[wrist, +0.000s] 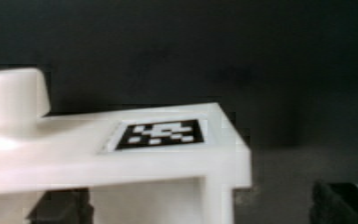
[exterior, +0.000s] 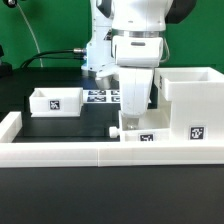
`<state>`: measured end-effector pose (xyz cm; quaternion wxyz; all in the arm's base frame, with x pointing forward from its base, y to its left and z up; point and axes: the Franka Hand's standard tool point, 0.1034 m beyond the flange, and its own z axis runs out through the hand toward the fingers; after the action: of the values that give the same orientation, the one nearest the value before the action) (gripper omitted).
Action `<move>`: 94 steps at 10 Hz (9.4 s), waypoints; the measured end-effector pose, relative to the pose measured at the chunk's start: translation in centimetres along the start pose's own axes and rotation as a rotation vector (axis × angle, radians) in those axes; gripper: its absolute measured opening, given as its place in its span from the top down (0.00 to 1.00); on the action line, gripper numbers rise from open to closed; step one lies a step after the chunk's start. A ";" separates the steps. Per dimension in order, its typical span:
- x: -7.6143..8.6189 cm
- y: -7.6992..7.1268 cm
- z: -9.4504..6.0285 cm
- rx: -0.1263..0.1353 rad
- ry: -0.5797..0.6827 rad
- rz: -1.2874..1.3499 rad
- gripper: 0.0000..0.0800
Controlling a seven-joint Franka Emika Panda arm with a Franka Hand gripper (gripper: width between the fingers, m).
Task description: Assemble drawer
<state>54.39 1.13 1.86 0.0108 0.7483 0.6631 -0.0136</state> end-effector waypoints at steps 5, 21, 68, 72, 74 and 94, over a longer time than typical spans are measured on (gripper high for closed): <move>-4.1 0.2 -4.3 -0.021 -0.023 -0.025 0.19; -3.4 0.4 1.3 0.077 0.142 0.033 0.19; -12.3 -14.9 1.8 -0.057 0.113 1.308 0.19; -12.3 -14.9 1.8 -0.058 0.113 1.307 0.70; -12.3 -14.9 1.8 -0.057 0.113 1.307 0.91; -10.0 -8.7 -2.1 0.036 0.055 0.396 0.95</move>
Offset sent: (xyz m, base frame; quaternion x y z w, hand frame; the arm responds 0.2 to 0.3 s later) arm -0.0151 -0.0395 0.0394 0.0179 -0.0315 -0.0461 0.9983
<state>44.54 -7.67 4.32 -0.0183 0.8643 0.5026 -0.0027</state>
